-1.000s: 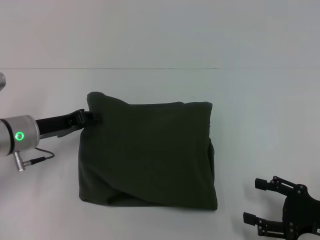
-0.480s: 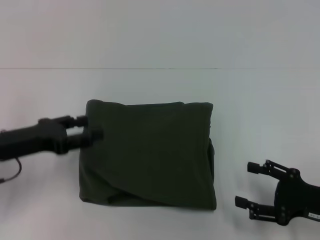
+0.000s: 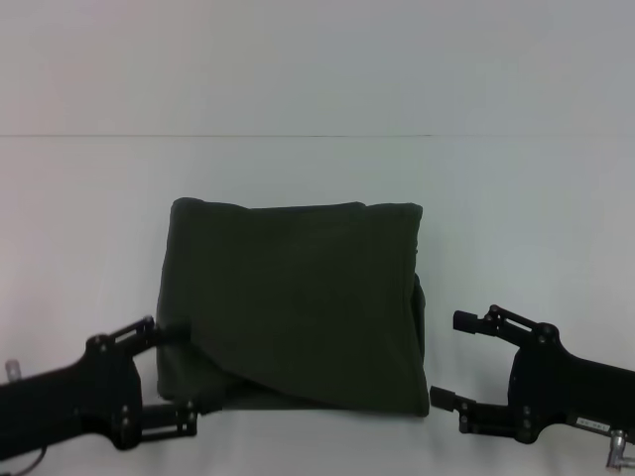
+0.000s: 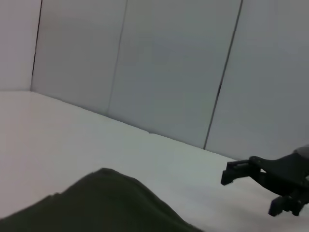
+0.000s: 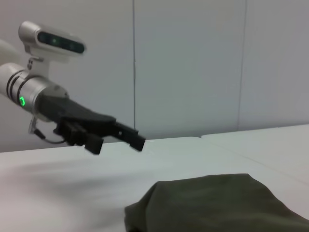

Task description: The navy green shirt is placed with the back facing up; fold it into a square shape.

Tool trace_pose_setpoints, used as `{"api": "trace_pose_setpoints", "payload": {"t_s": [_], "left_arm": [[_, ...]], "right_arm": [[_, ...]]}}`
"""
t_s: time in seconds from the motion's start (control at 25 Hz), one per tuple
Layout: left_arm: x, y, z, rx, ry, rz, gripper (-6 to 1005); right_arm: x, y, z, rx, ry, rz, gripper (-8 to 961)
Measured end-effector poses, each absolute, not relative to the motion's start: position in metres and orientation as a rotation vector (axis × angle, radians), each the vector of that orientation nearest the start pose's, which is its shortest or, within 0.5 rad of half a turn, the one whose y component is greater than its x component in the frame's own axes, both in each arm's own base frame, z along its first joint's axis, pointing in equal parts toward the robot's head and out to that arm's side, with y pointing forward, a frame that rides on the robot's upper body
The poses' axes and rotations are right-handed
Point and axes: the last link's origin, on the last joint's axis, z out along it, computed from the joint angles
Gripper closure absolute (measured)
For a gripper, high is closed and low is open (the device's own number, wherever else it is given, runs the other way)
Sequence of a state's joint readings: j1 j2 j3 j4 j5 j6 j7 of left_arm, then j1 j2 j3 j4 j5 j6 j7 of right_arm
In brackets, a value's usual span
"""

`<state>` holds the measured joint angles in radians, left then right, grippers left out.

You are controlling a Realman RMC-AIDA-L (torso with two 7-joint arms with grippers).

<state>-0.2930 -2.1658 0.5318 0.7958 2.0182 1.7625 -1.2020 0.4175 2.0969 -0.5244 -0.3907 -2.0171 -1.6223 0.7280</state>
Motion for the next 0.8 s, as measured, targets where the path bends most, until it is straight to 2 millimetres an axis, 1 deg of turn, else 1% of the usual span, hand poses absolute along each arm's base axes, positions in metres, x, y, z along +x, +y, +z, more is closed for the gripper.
{"api": "trace_pose_setpoints", "payload": {"t_s": [0.08, 0.16, 0.32, 0.52, 0.8], "left_arm": [[-0.307, 0.241, 0.003, -2.616, -0.595, -0.83, 55], [-0.315, 0.229, -0.003, -2.602, -0.585, -0.829, 56], [-0.32, 0.217, -0.013, -2.551, -0.547, -0.869, 58], [-0.327, 0.215, -0.021, -2.538, -0.578, -0.827, 60], [-0.328, 0.216, -0.025, -2.525, -0.578, -0.825, 55]], "right_arm": [[0.299, 0.262, -0.039, -2.624, 0.199, 0.813, 34], [0.301, 0.259, -0.043, -2.621, 0.203, 0.81, 33], [0.307, 0.256, -0.051, -2.611, 0.227, 0.766, 34], [0.313, 0.255, -0.06, -2.602, 0.229, 0.699, 36], [0.314, 0.256, -0.062, -2.572, 0.245, 0.698, 38]]}}
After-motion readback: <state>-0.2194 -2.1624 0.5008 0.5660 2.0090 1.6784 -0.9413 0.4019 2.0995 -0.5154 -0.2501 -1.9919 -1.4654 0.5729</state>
